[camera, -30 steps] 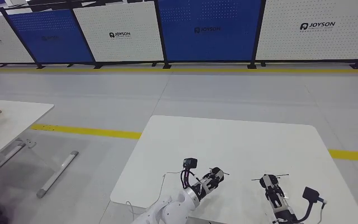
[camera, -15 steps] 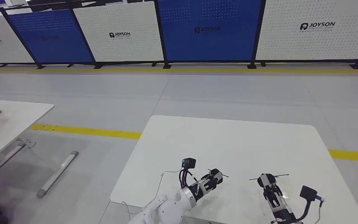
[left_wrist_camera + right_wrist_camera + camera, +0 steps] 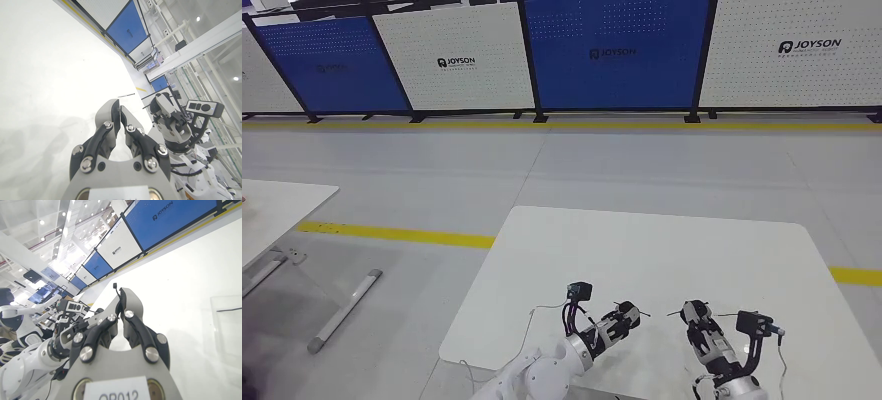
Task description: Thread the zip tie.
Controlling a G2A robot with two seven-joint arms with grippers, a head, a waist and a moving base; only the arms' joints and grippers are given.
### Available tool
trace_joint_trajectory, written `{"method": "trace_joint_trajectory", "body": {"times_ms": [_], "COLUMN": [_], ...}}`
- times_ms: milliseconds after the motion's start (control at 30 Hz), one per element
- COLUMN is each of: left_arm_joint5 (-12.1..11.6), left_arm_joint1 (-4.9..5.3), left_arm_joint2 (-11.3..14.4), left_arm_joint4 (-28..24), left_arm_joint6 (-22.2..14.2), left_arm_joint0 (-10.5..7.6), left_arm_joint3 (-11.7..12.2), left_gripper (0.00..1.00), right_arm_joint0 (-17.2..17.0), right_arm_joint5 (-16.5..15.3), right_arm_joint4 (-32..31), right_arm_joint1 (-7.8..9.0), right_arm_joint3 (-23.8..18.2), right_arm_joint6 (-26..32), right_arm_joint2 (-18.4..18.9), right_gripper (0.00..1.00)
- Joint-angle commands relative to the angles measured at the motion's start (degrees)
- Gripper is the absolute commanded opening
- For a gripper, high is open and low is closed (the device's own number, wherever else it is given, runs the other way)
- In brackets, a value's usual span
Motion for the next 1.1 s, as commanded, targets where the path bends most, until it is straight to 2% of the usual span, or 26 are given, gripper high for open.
{"method": "trace_joint_trajectory", "body": {"times_ms": [0,300,400,533,1067], "left_arm_joint5": [0.0,-0.68,-1.53,-1.48,-1.48], "left_arm_joint1": [0.0,-0.19,-0.26,-0.26,-0.26], "left_arm_joint2": [0.0,0.59,1.02,1.05,1.05], "left_arm_joint4": [0.0,-0.91,-1.85,-1.8,-1.8], "left_arm_joint6": [0.0,1.38,0.74,0.64,0.64], "left_arm_joint0": [0.0,-0.17,-0.42,-0.49,-0.49], "left_arm_joint3": [0.0,-0.24,0.07,0.12,0.12], "left_gripper": [0.0,0.0,0.0,0.0,0.0], "right_arm_joint0": [-0.03,0.12,0.55,0.85,0.85], "right_arm_joint5": [-0.06,-0.05,-1.38,-0.85,-0.8], "right_arm_joint4": [0.01,0.31,0.91,-2.31,-2.36], "right_arm_joint1": [0.01,-0.06,-0.17,-0.35,-0.39], "right_arm_joint3": [-0.02,0.42,1.38,1.81,1.8], "right_arm_joint6": [0.0,0.17,1.61,1.68,1.59], "right_arm_joint2": [0.03,0.26,0.95,1.05,1.0], "right_gripper": [0.0,0.0,0.0,0.0,0.0]}}
